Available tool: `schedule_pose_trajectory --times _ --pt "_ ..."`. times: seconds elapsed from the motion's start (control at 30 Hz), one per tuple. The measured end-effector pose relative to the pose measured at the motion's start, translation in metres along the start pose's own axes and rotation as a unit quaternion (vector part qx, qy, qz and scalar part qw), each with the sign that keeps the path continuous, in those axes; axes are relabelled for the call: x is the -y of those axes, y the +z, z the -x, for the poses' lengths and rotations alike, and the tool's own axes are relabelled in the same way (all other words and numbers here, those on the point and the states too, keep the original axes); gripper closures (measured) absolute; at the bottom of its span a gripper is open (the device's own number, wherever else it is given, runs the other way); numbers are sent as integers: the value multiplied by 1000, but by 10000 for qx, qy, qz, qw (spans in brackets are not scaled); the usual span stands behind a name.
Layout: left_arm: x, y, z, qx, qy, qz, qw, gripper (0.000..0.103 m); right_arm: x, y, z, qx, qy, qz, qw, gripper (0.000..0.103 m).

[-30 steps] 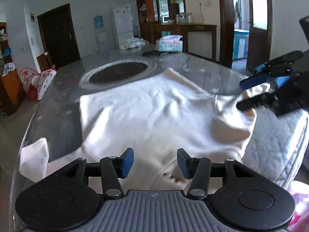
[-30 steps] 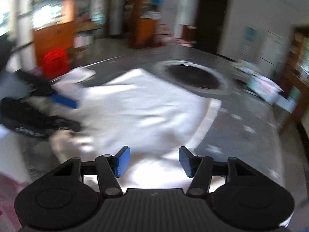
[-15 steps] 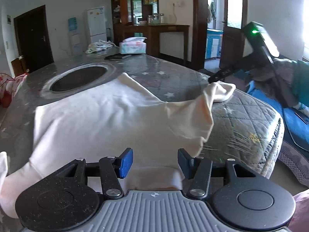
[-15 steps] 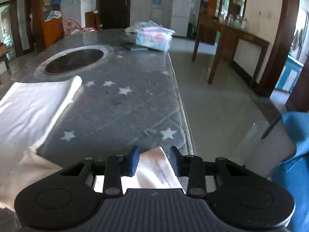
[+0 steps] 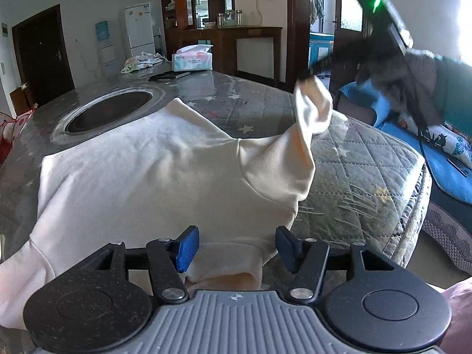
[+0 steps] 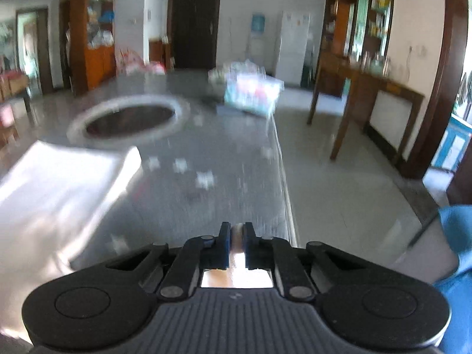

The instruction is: Fold clothes

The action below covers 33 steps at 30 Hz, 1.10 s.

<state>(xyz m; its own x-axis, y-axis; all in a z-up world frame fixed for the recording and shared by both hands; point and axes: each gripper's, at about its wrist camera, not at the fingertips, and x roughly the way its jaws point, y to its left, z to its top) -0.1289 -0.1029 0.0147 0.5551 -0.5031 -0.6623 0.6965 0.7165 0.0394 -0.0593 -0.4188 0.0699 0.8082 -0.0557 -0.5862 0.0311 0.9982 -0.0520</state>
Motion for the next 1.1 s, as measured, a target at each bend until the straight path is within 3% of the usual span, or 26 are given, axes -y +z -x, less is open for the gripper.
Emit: schedule_pose_trajectory --times 0.2,0.47,0.63,0.87,1.1 --pt "-1 0 -1 6 -29 -12 10000 41 23 -8 61 787 149 -168 9966 95" --pt "1 -3 0 -3 -81 -146 9999 39 75 -74 80 -61 -796 -701 9943 92" --pt "1 -3 0 -18 -64 -160 9998 39 67 -77 72 -82 -516 -768 9957 84" --pt "1 -6 2 -61 -18 -140 9999 39 28 -62 23 -304 129 -456 9984 79" --pt "-2 -8 5 -112 -29 -123 9999 39 23 -60 -6 -479 14 -321 9983 75"
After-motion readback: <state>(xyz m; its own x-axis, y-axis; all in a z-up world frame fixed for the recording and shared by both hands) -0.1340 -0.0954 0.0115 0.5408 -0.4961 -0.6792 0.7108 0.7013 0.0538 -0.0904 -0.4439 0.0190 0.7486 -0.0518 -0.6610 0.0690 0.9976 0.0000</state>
